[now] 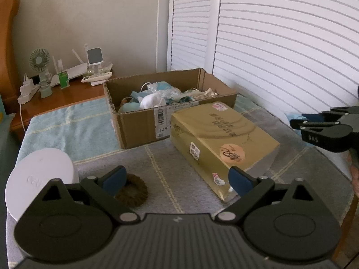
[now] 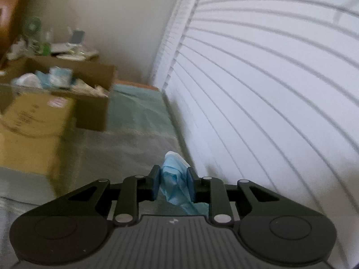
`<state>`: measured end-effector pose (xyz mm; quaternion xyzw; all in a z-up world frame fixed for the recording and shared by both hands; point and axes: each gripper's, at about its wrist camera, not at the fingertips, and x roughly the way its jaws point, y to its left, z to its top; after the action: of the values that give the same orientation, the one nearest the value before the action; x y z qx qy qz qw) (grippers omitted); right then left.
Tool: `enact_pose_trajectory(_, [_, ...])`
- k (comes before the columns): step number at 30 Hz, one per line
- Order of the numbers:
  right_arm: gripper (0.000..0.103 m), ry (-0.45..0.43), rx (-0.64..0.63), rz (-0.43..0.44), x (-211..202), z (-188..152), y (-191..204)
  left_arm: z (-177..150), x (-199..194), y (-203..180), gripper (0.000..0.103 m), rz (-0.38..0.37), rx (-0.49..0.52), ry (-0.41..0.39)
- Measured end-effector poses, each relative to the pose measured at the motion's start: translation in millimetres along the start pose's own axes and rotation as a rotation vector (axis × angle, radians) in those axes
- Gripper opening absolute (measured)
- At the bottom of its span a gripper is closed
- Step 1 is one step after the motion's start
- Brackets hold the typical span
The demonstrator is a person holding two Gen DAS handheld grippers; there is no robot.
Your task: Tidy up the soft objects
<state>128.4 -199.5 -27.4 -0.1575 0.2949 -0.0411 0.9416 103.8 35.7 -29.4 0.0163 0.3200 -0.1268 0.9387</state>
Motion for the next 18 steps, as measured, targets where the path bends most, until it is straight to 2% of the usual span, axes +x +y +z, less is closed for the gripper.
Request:
enact_pose_trajectory(2, [0.029,-0.011,-0.013,0.051,-6.8,2.5,5.6,-0.3,-1.6,-0.5,0.097,0.001,-0.001,-0.003])
enact_pose_trajectory(4, [0.035,-0.007,-0.025,0.08,-9.5,3.0,12.2,-0.6,-3.0,-0.7,0.097,-0.002,-0.002,-0.004])
enact_pose_trajectory(5, [0.04,-0.011,-0.033,0.086,-10.1,2.4,15.2,-0.8,-3.6,-0.8,0.097,-0.002,-0.002,-0.004])
enact_pose_trajectory(9, [0.077,-0.008,-0.028,0.106,-10.6,-0.2,16.6,-1.5,-4.9,0.4,0.097,-0.002,-0.003,-0.005])
enact_pose_trajectory(13, [0.085,0.03,0.038,0.148,-5.7,-4.3,6.5,-1.5,-2.8,1.8,0.097,0.001,-0.007,-0.001])
enact_pose_trajectory(18, [0.085,0.099,0.095,0.18,11.7,-15.7,-0.9,-2.4,1.5,1.1,0.097,-0.002,0.0,0.011])
